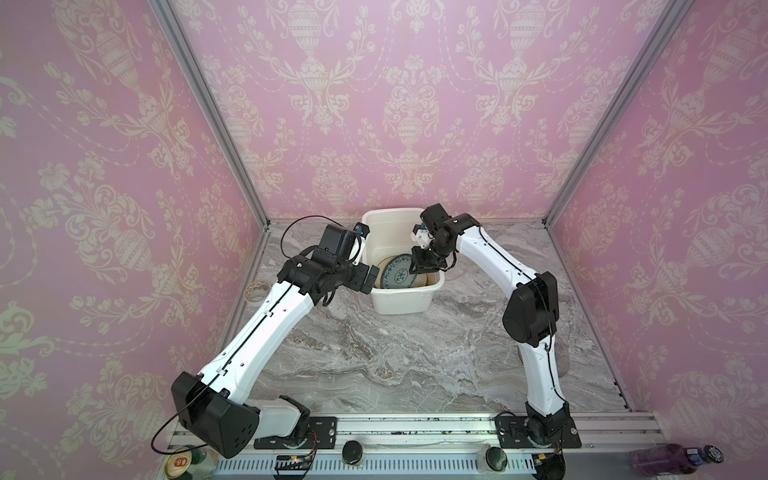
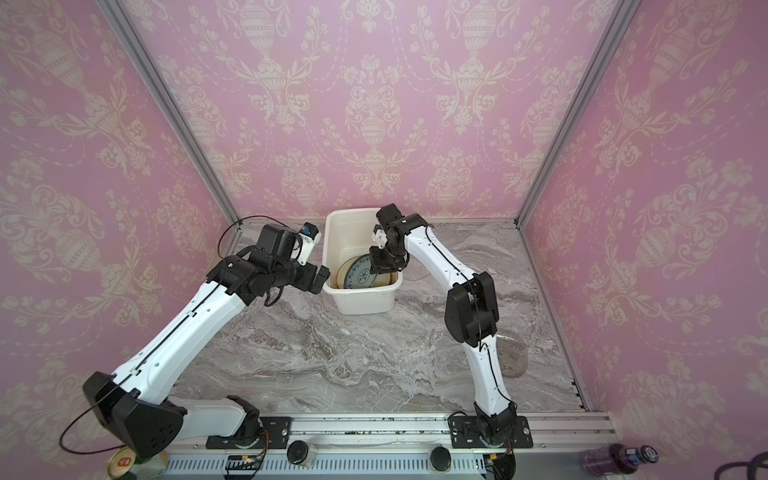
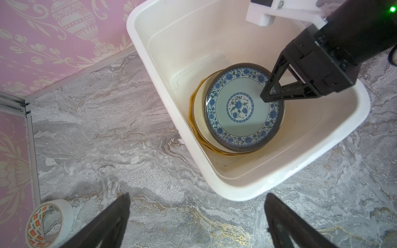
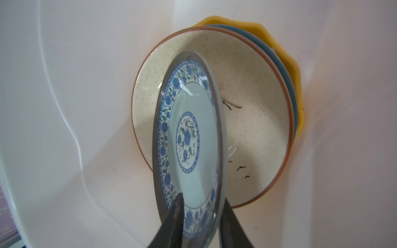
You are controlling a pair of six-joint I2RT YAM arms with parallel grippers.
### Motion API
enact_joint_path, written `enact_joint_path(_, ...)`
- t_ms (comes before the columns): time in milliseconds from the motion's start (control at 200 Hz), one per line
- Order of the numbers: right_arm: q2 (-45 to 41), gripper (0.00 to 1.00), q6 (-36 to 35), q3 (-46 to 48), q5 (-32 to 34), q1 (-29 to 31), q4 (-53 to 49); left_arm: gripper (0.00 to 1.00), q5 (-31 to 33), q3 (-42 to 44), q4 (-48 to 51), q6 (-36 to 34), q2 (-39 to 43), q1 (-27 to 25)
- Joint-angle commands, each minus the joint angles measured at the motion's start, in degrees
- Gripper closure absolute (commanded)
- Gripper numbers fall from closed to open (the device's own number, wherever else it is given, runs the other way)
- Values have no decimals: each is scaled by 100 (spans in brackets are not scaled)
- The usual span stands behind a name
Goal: Place the plates into the plastic bin on the countertop
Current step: 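Lay the floral plate flat on the stack with the right gripper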
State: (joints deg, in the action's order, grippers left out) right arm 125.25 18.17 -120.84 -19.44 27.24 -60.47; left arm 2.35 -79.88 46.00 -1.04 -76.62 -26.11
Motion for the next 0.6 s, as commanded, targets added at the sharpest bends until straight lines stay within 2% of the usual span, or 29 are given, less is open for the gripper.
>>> enact_joint_path(0,445,73,36,56,153,3,-3,1,160,-116,164,-18,-30,-35)
enact_joint_path(595,622,65,-59,7,849,148,-20,1,160,-362,138,25,-113,-35)
